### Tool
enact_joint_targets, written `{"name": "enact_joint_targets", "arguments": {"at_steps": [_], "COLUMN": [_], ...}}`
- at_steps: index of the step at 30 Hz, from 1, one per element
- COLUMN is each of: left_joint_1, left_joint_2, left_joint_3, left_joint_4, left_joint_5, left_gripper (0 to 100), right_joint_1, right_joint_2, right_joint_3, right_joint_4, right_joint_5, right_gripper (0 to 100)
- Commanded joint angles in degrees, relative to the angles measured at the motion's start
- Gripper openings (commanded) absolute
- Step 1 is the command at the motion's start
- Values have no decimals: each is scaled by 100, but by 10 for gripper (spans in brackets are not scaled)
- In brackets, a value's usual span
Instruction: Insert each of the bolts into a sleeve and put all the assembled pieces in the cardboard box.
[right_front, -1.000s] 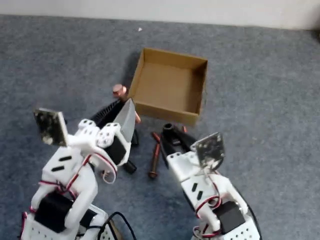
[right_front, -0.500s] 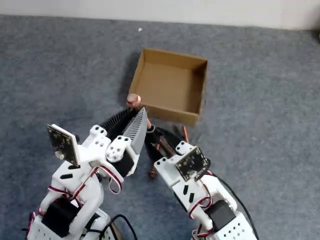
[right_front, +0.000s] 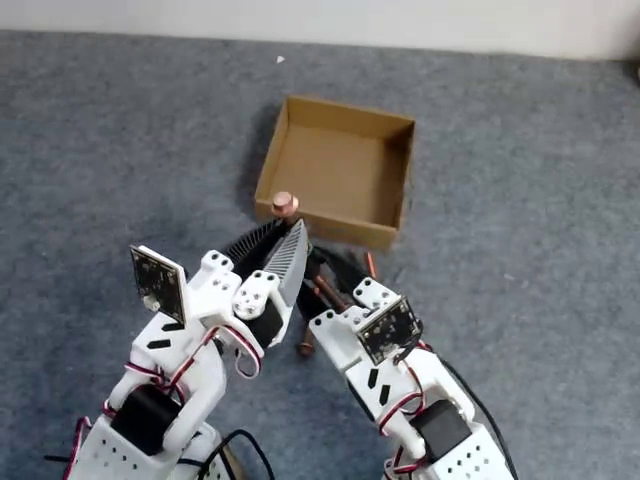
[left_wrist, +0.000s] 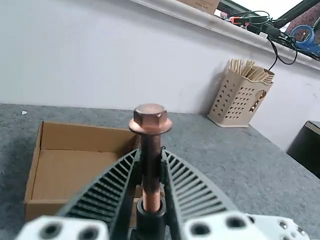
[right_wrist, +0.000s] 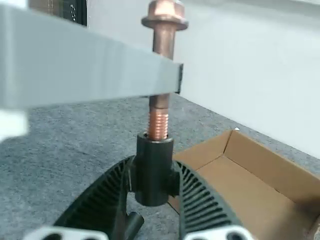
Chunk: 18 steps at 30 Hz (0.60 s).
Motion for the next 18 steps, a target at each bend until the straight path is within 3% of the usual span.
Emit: {"name": "enact_joint_targets", "arguments": {"at_steps": [1,7,13,18], "left_joint_1": [110,127,470,207], "left_joint_2": [-66,-66,-66,-66], "left_joint_3": [-13,-163,-514,-989], "left_joint_4": [-158,1011,2233,2629], "left_joint_5": [-88,-352,-580,-589], "left_gripper": [6,21,213,227], "right_joint_1": [171,198,198,426], "right_joint_2": [-101,-101,-101,-101], "right_joint_3": [224,233,233,435], "right_joint_4": [-224,-215,-207,-207], "right_joint_5": [35,18,18,9], "right_gripper": [4,4,4,4]}}
